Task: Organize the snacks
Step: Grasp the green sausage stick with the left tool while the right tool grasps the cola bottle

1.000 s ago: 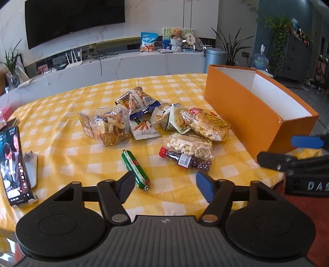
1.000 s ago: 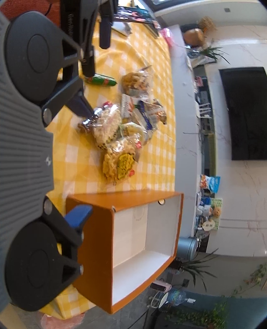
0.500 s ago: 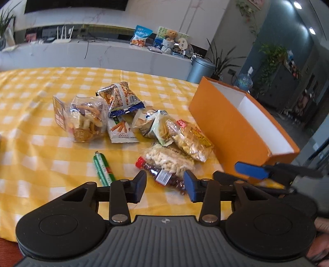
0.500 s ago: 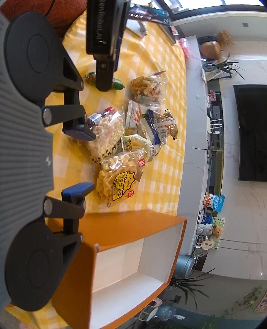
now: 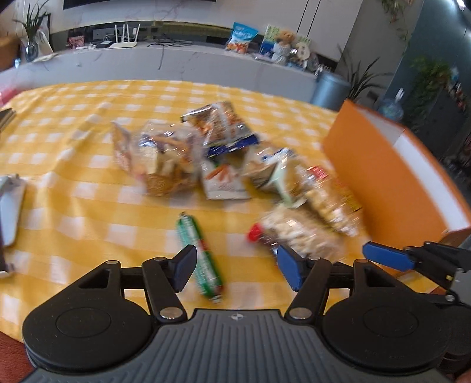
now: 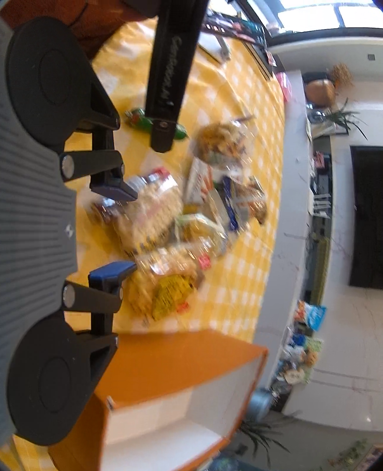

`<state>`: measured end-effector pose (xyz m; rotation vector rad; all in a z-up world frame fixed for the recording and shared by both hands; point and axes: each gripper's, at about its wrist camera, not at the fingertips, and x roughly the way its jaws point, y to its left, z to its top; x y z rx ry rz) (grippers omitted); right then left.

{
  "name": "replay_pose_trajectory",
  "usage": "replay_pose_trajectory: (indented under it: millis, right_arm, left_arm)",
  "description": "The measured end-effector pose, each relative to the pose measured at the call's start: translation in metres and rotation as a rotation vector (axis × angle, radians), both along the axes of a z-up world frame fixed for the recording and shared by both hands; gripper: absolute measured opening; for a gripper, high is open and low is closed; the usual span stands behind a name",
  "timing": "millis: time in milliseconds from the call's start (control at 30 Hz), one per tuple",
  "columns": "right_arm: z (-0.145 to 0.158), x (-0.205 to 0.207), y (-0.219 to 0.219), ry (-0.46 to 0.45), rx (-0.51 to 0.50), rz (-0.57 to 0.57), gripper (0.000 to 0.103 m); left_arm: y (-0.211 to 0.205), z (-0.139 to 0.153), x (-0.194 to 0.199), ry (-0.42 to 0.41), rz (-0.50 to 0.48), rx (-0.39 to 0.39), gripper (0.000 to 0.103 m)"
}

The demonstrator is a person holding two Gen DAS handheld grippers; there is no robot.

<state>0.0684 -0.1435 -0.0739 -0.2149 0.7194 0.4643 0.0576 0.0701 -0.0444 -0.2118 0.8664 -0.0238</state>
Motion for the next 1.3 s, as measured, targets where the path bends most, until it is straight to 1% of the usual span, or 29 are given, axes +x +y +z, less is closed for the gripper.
replay_pose_trajectory:
  millis: [33,67,100,133,200,300,433,467,500,567,633,700,867,933,1033,1100,1133,1167,1200,1233,1300]
  right_arm:
    - [-0.004,0.000,0.001,0.016,0.005,0.007,0.045]
    - [-0.008,0.000,0.003,0.030,0.005,0.012,0.047]
    - [-0.013,0.002,0.006,0.044,0.002,0.018,0.051]
    - [-0.017,0.003,0.008,0.060,-0.001,0.023,0.052]
    - [-0.024,0.007,0.010,0.080,0.002,0.032,0.053]
    - [-0.031,0.016,0.012,0.103,0.015,0.033,0.053]
    - [-0.038,0.029,0.013,0.157,0.067,0.025,0.053]
    - [-0.040,0.032,0.014,0.170,0.072,0.018,0.051]
    - [-0.041,0.033,0.016,0.173,0.069,0.010,0.045]
    - [-0.040,0.031,0.021,0.167,0.050,0.008,0.040]
    - [-0.039,0.027,0.025,0.171,0.037,0.016,0.035]
    - [-0.037,0.021,0.028,0.184,0.033,0.025,0.028]
    - [-0.031,0.004,0.033,0.216,0.054,0.044,0.027]
    - [-0.029,0.000,0.035,0.226,0.057,0.054,0.028]
    - [-0.030,-0.001,0.038,0.218,0.050,0.057,0.028]
    - [-0.031,0.001,0.040,0.205,0.043,0.053,0.029]
    - [-0.031,0.002,0.040,0.201,0.047,0.051,0.030]
    - [-0.031,0.005,0.040,0.197,0.057,0.056,0.035]
    - [-0.031,0.007,0.041,0.194,0.063,0.062,0.039]
    - [-0.031,0.008,0.043,0.189,0.064,0.067,0.040]
    - [-0.033,0.009,0.047,0.175,0.055,0.076,0.040]
  left_arm:
    - [0.002,-0.004,0.002,0.021,0.002,0.017,0.074]
    - [0.003,-0.007,0.003,0.037,0.004,0.021,0.071]
    - [0.004,-0.011,0.005,0.053,0.006,0.015,0.070]
    - [0.006,-0.014,0.007,0.066,0.010,0.005,0.069]
    - [0.009,-0.019,0.009,0.081,0.025,-0.005,0.069]
    - [0.009,-0.025,0.014,0.096,0.033,0.007,0.069]
    - [0.010,-0.029,0.018,0.099,0.037,0.007,0.063]
    - [0.010,-0.028,0.020,0.100,0.039,0.014,0.059]
    - [0.009,-0.028,0.020,0.099,0.036,0.020,0.054]
    - [0.007,-0.028,0.020,0.093,0.022,0.042,0.037]
    - [0.005,-0.028,0.019,0.093,0.009,0.052,0.034]
    - [0.002,-0.027,0.016,0.096,-0.016,0.055,0.033]
    - [-0.011,-0.024,0.004,0.134,-0.122,0.101,0.030]
    - [-0.012,-0.024,0.002,0.148,-0.131,0.107,0.030]
    - [-0.005,-0.024,0.005,0.149,-0.091,0.067,0.033]
    - [0.000,-0.024,0.008,0.147,-0.060,0.045,0.039]
    - [0.002,-0.024,0.009,0.145,-0.044,0.031,0.045]
    - [0.005,-0.024,0.011,0.149,-0.029,0.012,0.047]
    - [0.007,-0.025,0.013,0.155,-0.017,-0.009,0.047]
    - [0.009,-0.025,0.014,0.151,-0.008,-0.024,0.047]
    - [0.010,-0.025,0.017,0.149,-0.007,-0.027,0.047]
